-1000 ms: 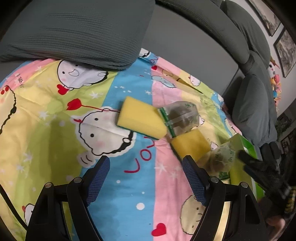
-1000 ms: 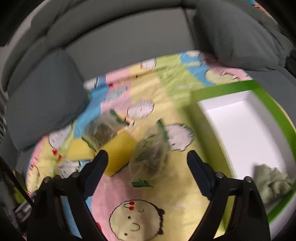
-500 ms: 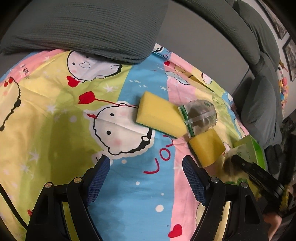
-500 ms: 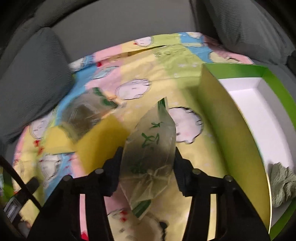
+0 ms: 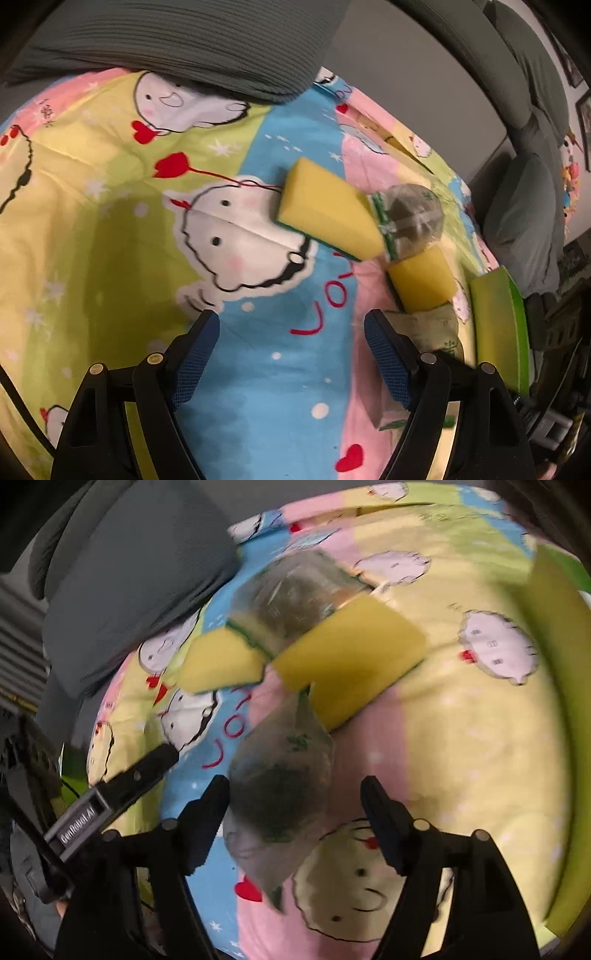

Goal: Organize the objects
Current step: 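Close the left tool on the bag beside the right tool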

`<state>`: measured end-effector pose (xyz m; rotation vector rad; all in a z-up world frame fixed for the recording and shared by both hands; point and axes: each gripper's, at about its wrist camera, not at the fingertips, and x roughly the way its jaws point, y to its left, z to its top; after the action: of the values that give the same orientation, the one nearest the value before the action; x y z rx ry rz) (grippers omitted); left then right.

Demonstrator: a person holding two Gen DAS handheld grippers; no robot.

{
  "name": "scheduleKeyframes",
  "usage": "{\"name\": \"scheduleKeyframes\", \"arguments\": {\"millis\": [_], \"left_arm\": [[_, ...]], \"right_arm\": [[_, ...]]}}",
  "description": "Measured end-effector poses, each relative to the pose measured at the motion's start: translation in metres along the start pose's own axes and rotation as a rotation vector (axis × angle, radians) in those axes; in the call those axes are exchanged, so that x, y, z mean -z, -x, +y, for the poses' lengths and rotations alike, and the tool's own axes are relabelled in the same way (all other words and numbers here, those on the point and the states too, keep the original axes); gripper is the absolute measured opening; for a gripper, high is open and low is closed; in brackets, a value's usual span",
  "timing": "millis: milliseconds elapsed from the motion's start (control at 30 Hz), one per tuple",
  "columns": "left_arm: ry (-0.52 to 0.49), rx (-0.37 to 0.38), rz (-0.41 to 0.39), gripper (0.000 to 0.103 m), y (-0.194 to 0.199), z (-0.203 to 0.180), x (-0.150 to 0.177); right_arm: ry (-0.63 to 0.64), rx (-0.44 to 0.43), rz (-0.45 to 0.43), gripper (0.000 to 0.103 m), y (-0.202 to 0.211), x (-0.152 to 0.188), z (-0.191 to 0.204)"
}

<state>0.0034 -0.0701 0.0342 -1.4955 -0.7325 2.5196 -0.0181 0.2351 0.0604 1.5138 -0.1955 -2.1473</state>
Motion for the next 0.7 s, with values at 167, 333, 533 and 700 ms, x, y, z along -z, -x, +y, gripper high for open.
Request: {"name": "scheduleKeyframes", "arguments": {"millis": [167,333,533,700], "left_arm": [[-0.048,0.119,0.048,0.08,-0.003,-0.019,0.006],[-0.104,0.28,0.16,0.08,-0.014,-0.045,0.016],[-0.192,0.245,0.219,0.081,-0.027,-0.067,0.029],[-0.2,0.245,0.217,0.08,-0.026,-0.072,0.029]], "right_arm": [[-0.064,0.06,-0.091,0.067,0.026,-0.006,-0.021],[-0.111,-0.047,-0.113,0.06,0.035,-0.005,-0.03],[-0.082,-0.137,-0.102,0.06,0.045,-0.001,-0.025],[-0.06,-0.147,-0.071,0.06,0.04,0.001,-0.018]]}}
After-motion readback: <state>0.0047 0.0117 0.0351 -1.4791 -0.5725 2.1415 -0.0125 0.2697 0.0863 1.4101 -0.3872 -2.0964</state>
